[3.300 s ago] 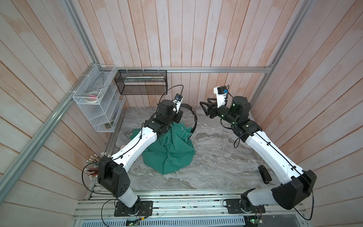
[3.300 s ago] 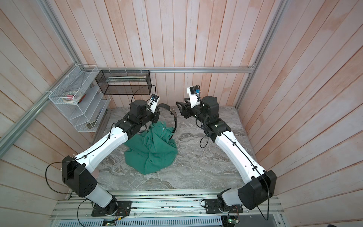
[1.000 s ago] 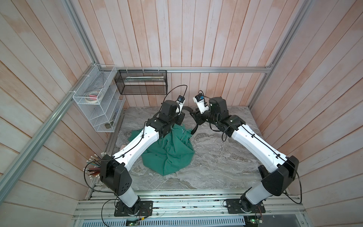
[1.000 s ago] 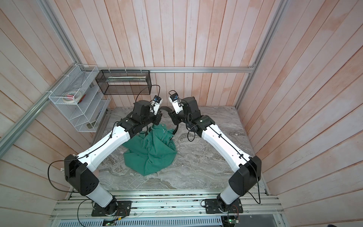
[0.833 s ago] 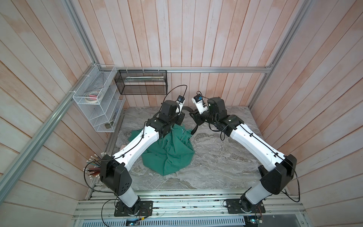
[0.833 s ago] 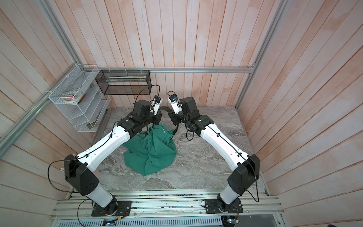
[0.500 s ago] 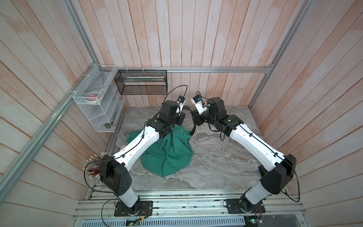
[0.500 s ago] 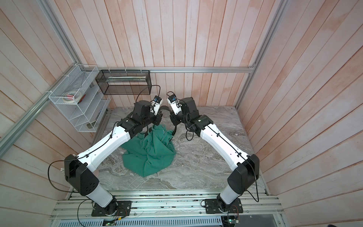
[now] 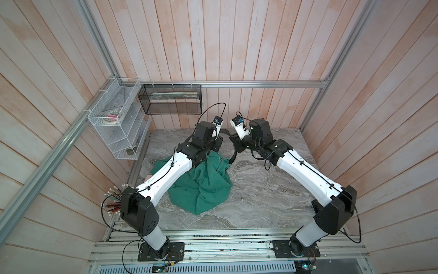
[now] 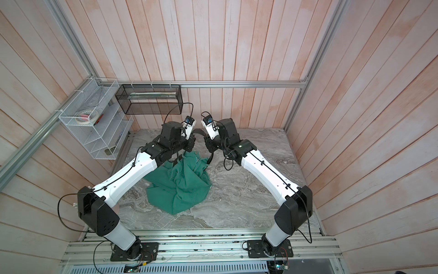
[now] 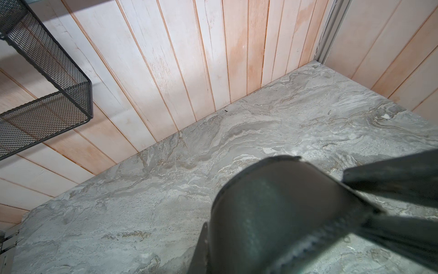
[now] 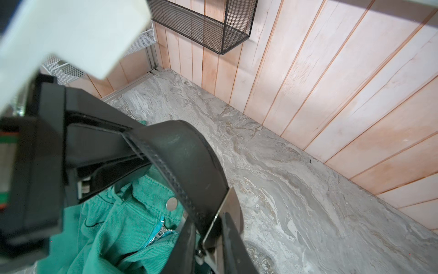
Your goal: Remove the belt from the trousers
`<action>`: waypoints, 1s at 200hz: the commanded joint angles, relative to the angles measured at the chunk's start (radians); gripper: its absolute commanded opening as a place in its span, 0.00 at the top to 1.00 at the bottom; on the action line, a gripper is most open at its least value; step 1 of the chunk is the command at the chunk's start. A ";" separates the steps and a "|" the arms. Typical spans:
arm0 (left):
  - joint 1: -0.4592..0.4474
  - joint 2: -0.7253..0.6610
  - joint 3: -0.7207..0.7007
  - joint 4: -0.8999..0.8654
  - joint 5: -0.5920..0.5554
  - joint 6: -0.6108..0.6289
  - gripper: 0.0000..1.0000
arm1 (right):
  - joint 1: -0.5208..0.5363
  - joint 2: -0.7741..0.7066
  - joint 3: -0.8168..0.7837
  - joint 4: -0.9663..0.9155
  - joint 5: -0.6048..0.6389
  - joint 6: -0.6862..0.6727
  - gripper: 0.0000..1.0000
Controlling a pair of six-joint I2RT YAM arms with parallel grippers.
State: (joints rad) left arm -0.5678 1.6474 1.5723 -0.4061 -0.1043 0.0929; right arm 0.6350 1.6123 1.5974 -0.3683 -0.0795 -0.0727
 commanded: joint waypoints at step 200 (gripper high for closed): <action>0.072 -0.158 -0.119 0.189 0.213 -0.212 1.00 | -0.047 -0.064 -0.274 0.203 -0.090 0.130 0.89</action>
State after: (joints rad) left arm -0.5167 1.5604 1.4548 -0.3431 0.0753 -0.0677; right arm 0.6121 1.5475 1.3579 -0.1196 -0.1864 0.0257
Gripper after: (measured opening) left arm 0.074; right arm 0.079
